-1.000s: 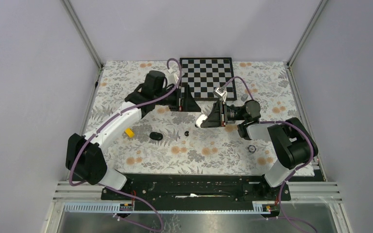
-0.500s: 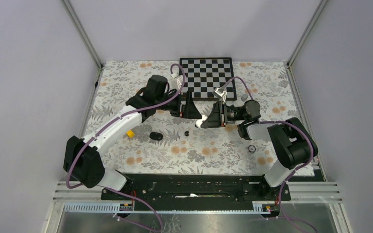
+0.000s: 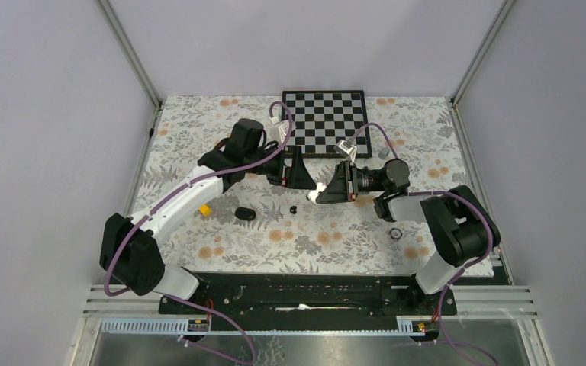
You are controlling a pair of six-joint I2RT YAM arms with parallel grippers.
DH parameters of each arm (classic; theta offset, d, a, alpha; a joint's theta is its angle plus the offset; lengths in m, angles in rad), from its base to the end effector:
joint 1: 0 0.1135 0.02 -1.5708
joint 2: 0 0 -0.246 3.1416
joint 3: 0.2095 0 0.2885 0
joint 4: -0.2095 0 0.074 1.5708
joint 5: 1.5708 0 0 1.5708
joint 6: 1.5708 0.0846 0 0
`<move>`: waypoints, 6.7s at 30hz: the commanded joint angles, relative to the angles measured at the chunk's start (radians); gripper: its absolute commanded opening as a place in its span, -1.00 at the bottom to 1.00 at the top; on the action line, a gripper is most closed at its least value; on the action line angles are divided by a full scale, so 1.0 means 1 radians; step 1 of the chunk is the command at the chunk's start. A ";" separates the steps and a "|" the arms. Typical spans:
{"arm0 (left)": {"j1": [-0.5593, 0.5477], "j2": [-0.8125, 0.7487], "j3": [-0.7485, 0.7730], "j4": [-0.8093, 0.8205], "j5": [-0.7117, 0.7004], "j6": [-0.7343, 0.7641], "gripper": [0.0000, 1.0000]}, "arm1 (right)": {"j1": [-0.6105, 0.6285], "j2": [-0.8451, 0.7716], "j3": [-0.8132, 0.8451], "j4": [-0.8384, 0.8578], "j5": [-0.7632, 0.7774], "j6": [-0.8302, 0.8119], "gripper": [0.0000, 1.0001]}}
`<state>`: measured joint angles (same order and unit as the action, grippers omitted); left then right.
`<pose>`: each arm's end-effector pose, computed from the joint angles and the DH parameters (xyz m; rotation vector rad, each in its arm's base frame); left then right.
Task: Insert the wireless bluetooth earbuds into the charging case
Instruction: Open the charging case, then adjust the charging case.
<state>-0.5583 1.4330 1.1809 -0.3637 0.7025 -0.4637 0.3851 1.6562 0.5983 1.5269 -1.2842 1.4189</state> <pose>0.2998 -0.2517 0.2648 0.5439 2.2748 -1.3160 0.2652 0.1951 0.1864 -0.6692 1.7451 2.0653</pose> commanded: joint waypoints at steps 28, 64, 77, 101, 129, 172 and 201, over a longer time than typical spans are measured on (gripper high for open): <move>0.018 0.031 0.080 -0.100 -0.103 0.112 0.96 | 0.000 -0.058 -0.032 0.142 -0.017 -0.014 -1.00; 0.196 -0.105 -0.189 0.526 0.361 -0.424 0.98 | 0.001 -0.055 0.127 0.153 -0.085 0.006 -1.00; 0.162 0.001 -0.289 1.088 0.501 -0.794 0.89 | 0.008 -0.094 0.119 0.152 -0.106 0.044 -1.00; 0.084 0.081 -0.195 0.815 0.464 -0.586 0.21 | 0.011 -0.074 0.130 0.153 -0.102 0.051 -1.00; 0.071 0.067 -0.116 0.570 0.433 -0.425 -1.00 | 0.011 -0.063 0.129 0.153 -0.104 0.055 -1.00; 0.176 -0.026 0.178 -0.234 -0.211 -0.021 -1.00 | -0.031 -0.268 0.127 -1.437 0.574 -0.895 0.99; 0.030 -0.006 -0.007 -0.077 -0.436 -0.136 -1.00 | 0.186 -0.319 -0.047 -0.731 0.915 -0.289 0.69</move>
<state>-0.5182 1.4406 1.1767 -0.4984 0.3050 -0.5846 0.5568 1.2930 0.4969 0.6994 -0.4004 1.0977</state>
